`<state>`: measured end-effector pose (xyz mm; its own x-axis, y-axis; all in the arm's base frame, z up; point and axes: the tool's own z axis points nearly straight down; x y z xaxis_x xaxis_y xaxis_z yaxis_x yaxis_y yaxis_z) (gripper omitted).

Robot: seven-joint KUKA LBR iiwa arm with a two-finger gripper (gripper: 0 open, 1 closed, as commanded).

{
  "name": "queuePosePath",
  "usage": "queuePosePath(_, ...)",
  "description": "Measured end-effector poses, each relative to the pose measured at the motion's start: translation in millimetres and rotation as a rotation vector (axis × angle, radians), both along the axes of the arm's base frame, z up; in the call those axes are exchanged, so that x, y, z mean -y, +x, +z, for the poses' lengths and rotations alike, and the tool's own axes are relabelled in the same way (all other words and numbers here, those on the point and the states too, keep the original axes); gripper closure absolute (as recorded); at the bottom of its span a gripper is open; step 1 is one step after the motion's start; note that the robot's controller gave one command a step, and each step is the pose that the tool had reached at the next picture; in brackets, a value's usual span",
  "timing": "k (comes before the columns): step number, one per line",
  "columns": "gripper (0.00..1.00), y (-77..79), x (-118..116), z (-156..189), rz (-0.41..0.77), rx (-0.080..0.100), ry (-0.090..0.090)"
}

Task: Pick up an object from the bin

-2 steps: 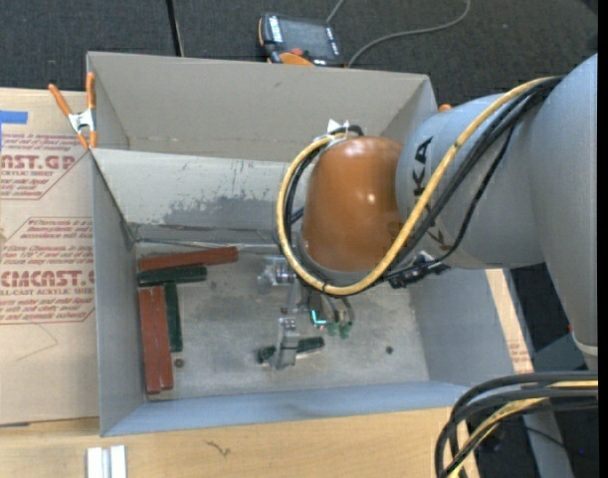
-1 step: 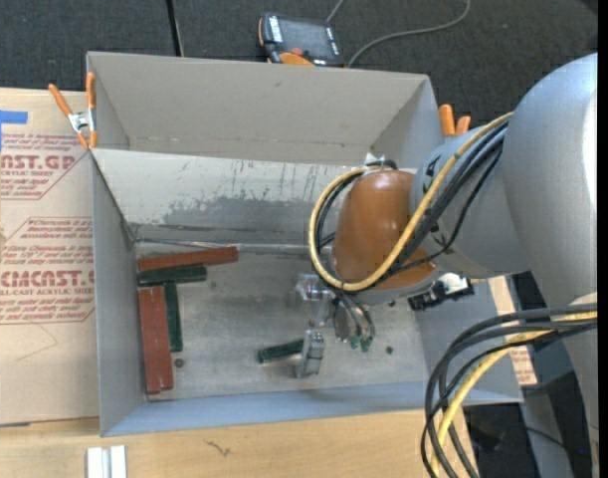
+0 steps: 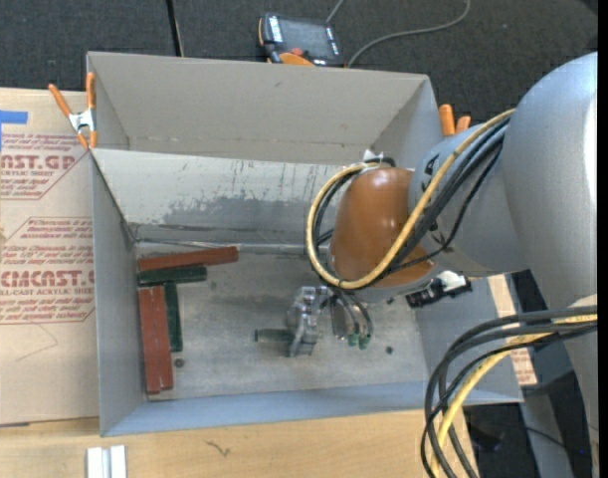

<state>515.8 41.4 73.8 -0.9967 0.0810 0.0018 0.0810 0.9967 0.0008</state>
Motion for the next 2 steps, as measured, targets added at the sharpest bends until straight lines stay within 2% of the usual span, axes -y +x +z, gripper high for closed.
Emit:
queuePosePath(1, 1.0, -5.1, -69.7, -2.5, 0.208, 0.005, 0.0)
queuePosePath(2, 1.0, 3.8, -47.1, 167.9, 0.228, 0.012, -0.001)
